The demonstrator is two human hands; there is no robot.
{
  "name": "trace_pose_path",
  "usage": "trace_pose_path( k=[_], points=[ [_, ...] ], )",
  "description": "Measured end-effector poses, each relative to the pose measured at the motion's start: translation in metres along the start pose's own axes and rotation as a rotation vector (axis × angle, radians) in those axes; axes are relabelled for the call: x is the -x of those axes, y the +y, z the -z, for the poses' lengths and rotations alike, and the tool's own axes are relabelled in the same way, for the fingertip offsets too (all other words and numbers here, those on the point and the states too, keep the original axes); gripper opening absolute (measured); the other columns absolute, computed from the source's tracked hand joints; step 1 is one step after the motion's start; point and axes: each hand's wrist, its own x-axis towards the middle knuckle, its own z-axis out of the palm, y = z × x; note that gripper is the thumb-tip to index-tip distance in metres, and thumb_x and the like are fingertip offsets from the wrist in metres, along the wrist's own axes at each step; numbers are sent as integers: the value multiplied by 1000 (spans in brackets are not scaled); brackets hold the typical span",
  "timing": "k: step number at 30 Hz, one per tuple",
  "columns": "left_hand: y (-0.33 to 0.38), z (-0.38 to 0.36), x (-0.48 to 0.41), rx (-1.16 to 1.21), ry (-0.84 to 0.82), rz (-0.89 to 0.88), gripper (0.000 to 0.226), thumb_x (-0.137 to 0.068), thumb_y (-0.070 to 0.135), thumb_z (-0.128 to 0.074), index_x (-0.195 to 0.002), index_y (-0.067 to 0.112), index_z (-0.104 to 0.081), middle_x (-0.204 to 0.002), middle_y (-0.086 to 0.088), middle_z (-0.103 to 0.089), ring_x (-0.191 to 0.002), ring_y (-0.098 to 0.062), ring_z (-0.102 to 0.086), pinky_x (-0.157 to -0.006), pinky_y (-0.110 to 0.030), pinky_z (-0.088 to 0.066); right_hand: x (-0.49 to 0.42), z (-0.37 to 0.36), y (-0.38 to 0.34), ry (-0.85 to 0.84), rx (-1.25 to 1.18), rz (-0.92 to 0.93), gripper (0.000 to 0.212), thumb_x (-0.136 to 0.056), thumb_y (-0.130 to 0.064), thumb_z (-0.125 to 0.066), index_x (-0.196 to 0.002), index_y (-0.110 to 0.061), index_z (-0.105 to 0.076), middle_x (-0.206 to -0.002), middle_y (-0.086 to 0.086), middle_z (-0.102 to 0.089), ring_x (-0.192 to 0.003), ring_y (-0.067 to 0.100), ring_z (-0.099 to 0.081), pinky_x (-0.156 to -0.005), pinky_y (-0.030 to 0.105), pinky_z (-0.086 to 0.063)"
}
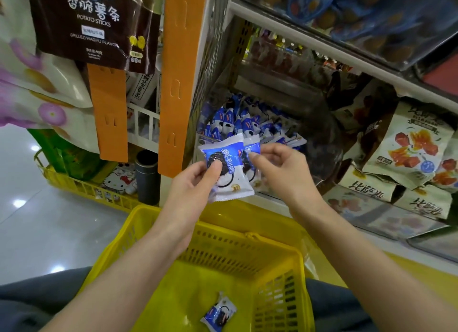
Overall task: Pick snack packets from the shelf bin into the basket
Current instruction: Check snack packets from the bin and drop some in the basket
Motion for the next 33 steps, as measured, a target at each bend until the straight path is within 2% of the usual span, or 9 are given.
trace_pose_path(
  k=[3, 6, 10, 14, 19, 22, 25, 30, 33],
  points=[
    [0, 0, 3, -53, 6, -35, 41, -86, 47, -48, -119, 24, -57, -89, 13, -61, -81, 4, -55, -64, -10, -46, 7, -3, 0, -84, -205, -123, 16, -87, -19, -63, -99, -9, -61, -53, -11, -56, -39, -2, -42, -40, 11, -34],
    [1, 1, 2, 13, -71, 62, 50, -85, 51, -46, -128, 25, -50, -120, 7, -61, -111, -7, -55, -96, -29, -44, 15, -2, 1, -175, -295, -184, 20, -89, -19, -60, -105, -8, -58, -44, -13, -52, -37, -2, -42, -40, 10, -36],
    [6, -3, 5, 190, -192, 166, 45, -90, 41, -43, -128, 18, -50, -111, -3, -69, -102, -18, -66, -95, -44, -48, 25, -4, -2, -242, -360, -179, 27, -93, -31, -49, -112, -12, -53, -75, -8, -70, -65, 2, -67, -56, 14, -50],
    [3, 0, 4, 53, -149, 125, 55, -76, 47, -57, -126, 25, -48, -114, 3, -67, -107, -18, -62, -98, -47, -44, 32, -1, -4, -362, -205, -78, 25, -86, -39, -54, -107, -26, -52, -92, -13, -66, -84, -4, -65, -64, 10, -51],
    [0, 1, 4, -21, -100, 84, 56, -77, 51, -54, -125, 25, -43, -113, 6, -62, -101, -3, -59, -89, -28, -46, 35, -6, -2, -341, -39, 36, 34, -80, -15, -69, -108, -26, -53, -99, -17, -59, -86, -7, -62, -72, 8, -50],
    [1, 1, 2, 54, -80, 98, 62, -78, 60, -38, -125, 21, -42, -105, 1, -64, -90, -2, -64, -75, -21, -47, 36, -7, -3, -292, -8, 47, 25, -81, -13, -69, -102, -24, -58, -99, -11, -64, -82, 0, -65, -76, 16, -54],
    [2, 0, 1, 21, -21, 86, 47, -88, 54, -36, -121, 20, -42, -94, 3, -64, -75, 3, -63, -64, -16, -48, 38, -6, -6, -289, -21, 25, 28, -80, -16, -70, -103, -24, -58, -94, -17, -62, -77, -3, -65, -72, 13, -53],
    [3, -1, -1, -14, 32, 38, 41, -88, 43, -48, -120, 22, -37, -97, 5, -60, -79, 2, -62, -62, -10, -49, 41, -1, -13, -305, 88, 91, 25, -80, -21, -70, -101, -30, -61, -93, -14, -65, -91, 8, -64, -84, 21, -53],
    [3, 1, -3, 54, 62, 96, 36, -92, 47, -41, -118, 21, -41, -103, -1, -61, -93, -11, -60, -80, -27, -48, 31, 12, -19, -295, 64, 88, 22, -79, -19, -70, -94, -32, -62, -86, -10, -66, -81, 5, -63, -73, 13, -53]
  ],
)
